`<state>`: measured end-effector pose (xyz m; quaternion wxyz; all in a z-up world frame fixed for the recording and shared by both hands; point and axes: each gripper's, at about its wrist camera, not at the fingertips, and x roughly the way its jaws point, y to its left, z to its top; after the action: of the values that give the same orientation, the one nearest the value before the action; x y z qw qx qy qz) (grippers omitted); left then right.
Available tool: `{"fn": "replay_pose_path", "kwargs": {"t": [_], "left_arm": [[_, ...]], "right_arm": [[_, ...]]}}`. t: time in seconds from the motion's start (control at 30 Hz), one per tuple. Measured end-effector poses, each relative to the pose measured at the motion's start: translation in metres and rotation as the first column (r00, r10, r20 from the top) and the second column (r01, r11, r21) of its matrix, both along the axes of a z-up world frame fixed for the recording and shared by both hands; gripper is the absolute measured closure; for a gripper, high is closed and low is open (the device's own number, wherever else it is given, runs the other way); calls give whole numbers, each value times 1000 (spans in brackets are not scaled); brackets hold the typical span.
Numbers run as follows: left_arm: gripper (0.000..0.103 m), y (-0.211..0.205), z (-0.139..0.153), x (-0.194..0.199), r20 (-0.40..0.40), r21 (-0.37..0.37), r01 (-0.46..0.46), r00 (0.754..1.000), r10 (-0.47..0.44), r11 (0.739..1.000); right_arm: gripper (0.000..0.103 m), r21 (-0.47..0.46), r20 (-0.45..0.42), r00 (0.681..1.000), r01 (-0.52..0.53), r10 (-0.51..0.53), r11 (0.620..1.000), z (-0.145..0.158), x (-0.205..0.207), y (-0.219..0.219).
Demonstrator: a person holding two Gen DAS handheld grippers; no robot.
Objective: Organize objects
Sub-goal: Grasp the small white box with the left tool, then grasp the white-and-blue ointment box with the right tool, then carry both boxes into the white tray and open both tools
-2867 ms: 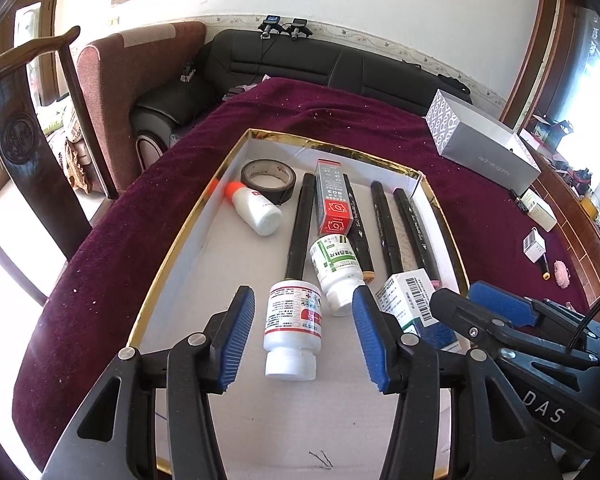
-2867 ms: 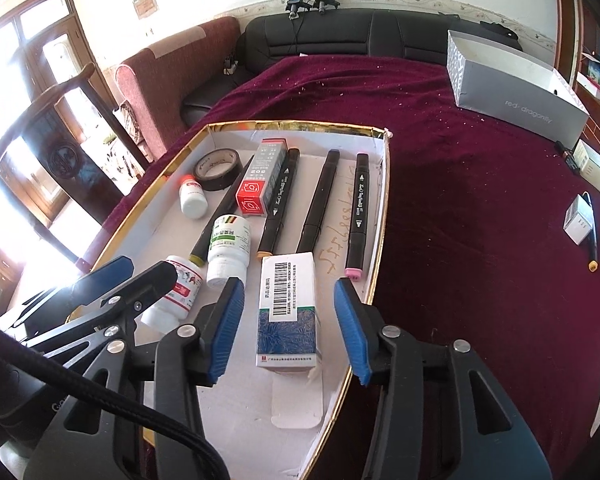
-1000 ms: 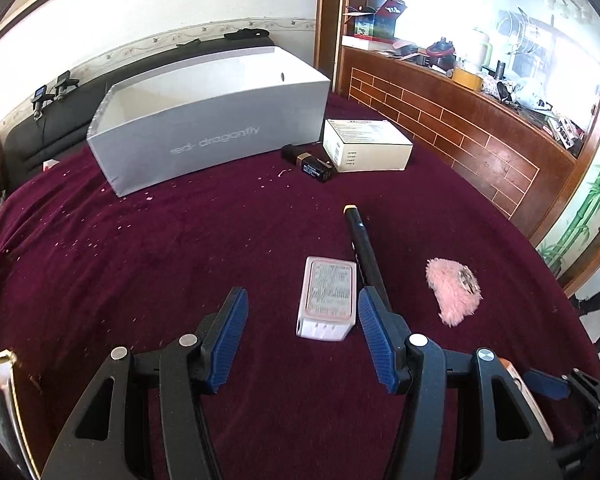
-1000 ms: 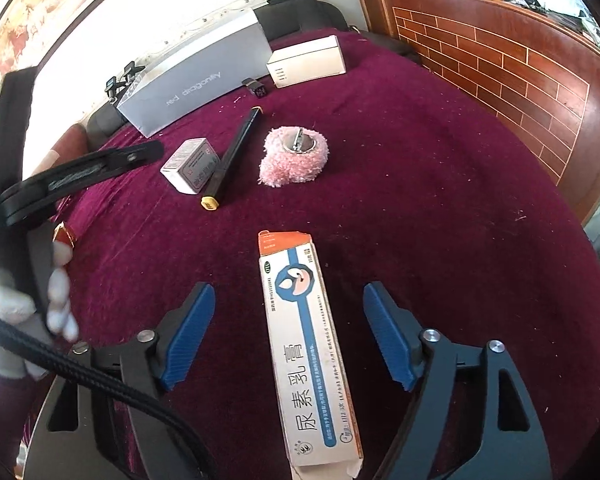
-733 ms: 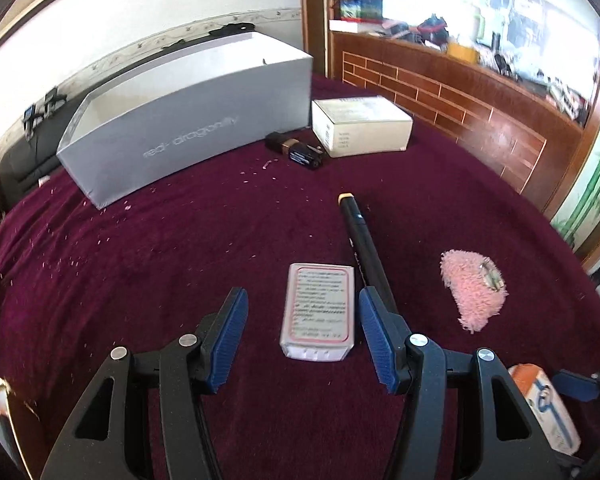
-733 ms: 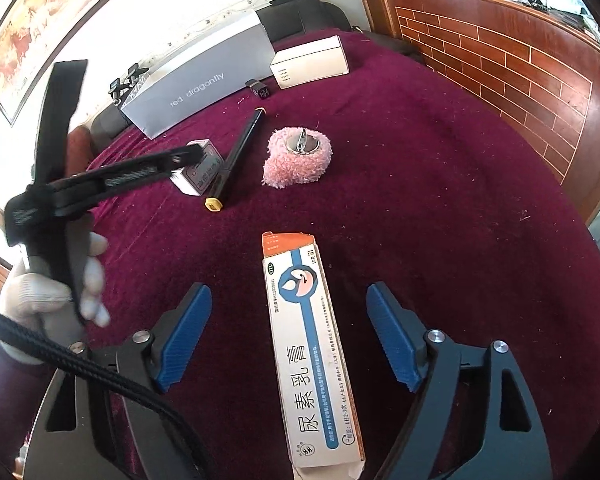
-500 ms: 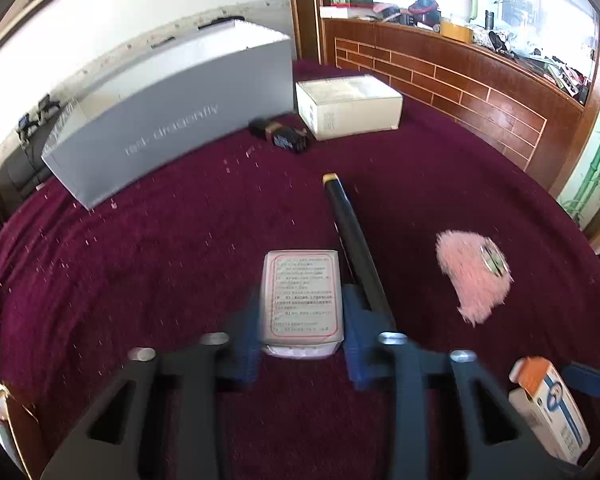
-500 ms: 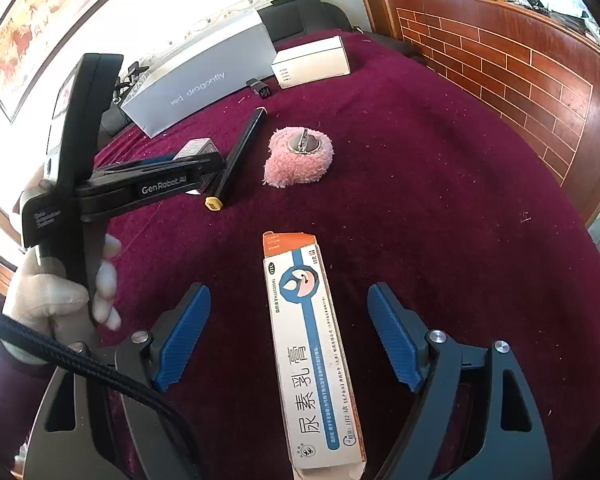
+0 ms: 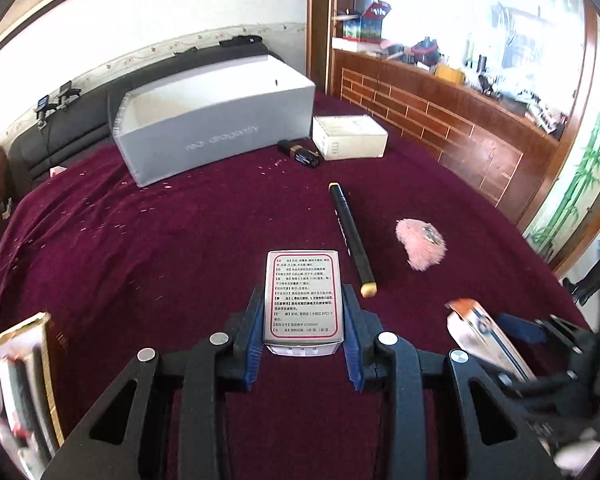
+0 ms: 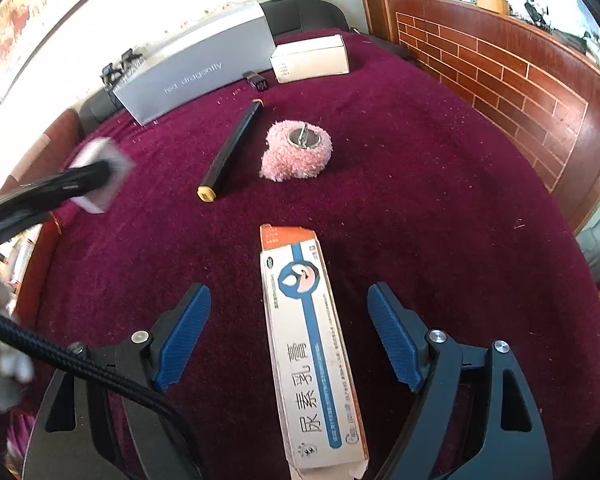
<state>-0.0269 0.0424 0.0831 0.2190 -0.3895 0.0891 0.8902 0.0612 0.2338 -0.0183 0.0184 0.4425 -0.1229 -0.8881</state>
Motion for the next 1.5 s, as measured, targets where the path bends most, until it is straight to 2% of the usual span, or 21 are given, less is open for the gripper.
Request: {"fn": "replay_pose_path", "kwargs": {"t": [0.1,0.2,0.27,0.33,0.47,0.6,0.73,0.87,0.97,1.13,1.33,1.5], "left_arm": [[74,-22,12,20,-28,20,-11,1000,12,1000],[74,-45,21,40,-48,44,-31,998,33,999],[74,-64,25,50,-58,54,-56,997,59,997],[74,-86,28,61,-59,80,-80,995,85,994],[74,-128,29,75,-52,127,-145,987,152,981],[74,-176,27,90,-52,152,-223,971,233,963],[73,-229,22,104,-52,152,-320,942,331,935],[73,-280,16,117,-50,134,-428,898,438,894],[73,-312,9,123,-44,107,-503,859,509,858],[73,-342,-8,132,-24,75,-560,826,563,825],[73,-356,-27,134,-6,34,-572,820,573,819],[73,-361,-38,136,8,29,-565,825,565,825]], "right_arm": [[30,85,33,999,5,-8,996,0,2,-10],[51,148,63,998,18,-28,989,2,3,-15],[73,165,76,997,18,-31,986,2,4,-15],[78,146,89,995,22,-35,989,4,7,-12],[80,91,89,995,26,-34,995,9,18,-12],[80,29,47,999,-3,2,1000,26,29,-27],[80,-19,-2,996,-89,89,996,52,32,-62],[79,-74,-45,979,-203,200,976,73,33,-107],[79,-108,-67,954,-299,293,948,85,31,-148],[79,-182,-69,894,-447,442,876,93,25,-221],[79,-266,-18,813,-565,582,781,77,24,-302],[79,-276,33,769,-606,638,746,57,27,-347]]}}
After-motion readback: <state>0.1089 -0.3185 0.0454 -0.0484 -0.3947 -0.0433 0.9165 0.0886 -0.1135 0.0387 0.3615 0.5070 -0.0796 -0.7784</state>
